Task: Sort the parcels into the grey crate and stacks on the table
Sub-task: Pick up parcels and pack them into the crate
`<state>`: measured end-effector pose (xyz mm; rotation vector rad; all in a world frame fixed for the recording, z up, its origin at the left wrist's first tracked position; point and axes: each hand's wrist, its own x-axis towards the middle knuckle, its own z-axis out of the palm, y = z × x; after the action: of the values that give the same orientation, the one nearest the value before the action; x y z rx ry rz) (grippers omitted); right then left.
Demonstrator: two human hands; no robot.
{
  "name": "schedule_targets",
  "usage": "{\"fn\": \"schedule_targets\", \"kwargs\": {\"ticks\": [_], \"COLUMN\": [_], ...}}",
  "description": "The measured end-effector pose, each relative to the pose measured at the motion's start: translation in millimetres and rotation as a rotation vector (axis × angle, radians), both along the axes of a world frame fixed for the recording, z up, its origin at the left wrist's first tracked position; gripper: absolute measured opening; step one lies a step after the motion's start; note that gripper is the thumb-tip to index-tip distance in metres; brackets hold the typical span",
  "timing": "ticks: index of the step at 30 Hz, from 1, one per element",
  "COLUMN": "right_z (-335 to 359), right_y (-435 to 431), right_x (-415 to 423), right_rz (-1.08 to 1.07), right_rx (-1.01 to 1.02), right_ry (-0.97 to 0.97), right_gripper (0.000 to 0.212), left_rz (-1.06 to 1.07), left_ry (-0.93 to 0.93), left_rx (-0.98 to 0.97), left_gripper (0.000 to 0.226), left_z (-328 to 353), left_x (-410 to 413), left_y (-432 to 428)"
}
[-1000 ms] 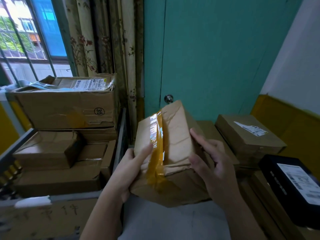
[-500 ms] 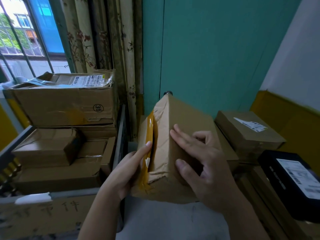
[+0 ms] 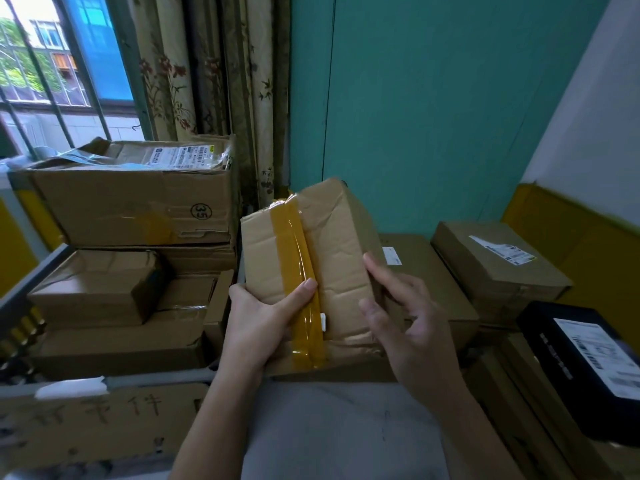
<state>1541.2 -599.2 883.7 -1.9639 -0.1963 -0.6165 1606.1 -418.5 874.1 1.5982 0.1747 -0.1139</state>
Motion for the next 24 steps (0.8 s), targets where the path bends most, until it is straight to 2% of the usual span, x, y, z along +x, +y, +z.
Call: {"fn": "schedule_targets", "kwargs": {"ticks": [3,7,9,10,11,13,16,19,20,21,24], "right_z": [-6,1,2,2,1,1,1,0,-1,-2,-4], "right_y": [1,1,-5,-7,-8,-7,-6,-8,-9,-10,-9], "right_x": [1,7,10,10,9,7,4,3,3,3,2], "right_rz": [-0.027,-0.156,-0.198,-0.205,-0.211,-0.244,-0.250,-0.243,-0.242,-0.246,-0.255], "right_rx": [0.069,0.292,0.334,0.337,0.349,0.406,0.482,0.463,0.440,0.416,0.355], "right_ry": [0.040,0.152,0.266,0.304,0.331,0.378,0.454,0.483,0.485,0.486,0.472], "right_gripper": [0.057,0.067,0.091,0.107,0.114,0.103,0.084,0.074,0.071,0.065,0.047], "left_rz": [-0.001,-0.027,-0.048,-0.059,-0.072,-0.122,-0.221,-0.206,-0.201,-0.199,-0.141], "left_ry": [-0.011,-0.013,0.003,-0.001,-0.004,0.008,0.032,0.109,0.126,0.134,0.144], "left_rx": [0.043,-0.028,-0.072,-0.086,-0.103,-0.147,-0.211,-0.251,-0.255,-0.240,-0.168], "left_gripper": [0.103,0.076,0.067,0.067,0.072,0.082,0.079,0.110,0.109,0.103,0.052], "left_z": [1,0,2,2,2,1,1,0,1,2,2], "left_x": [-1,-7,-9,-9,-9,-10,-14,-14,-15,-16,-20], "left_y": [1,2,2,2,3,4,3,4,4,3,2]}}
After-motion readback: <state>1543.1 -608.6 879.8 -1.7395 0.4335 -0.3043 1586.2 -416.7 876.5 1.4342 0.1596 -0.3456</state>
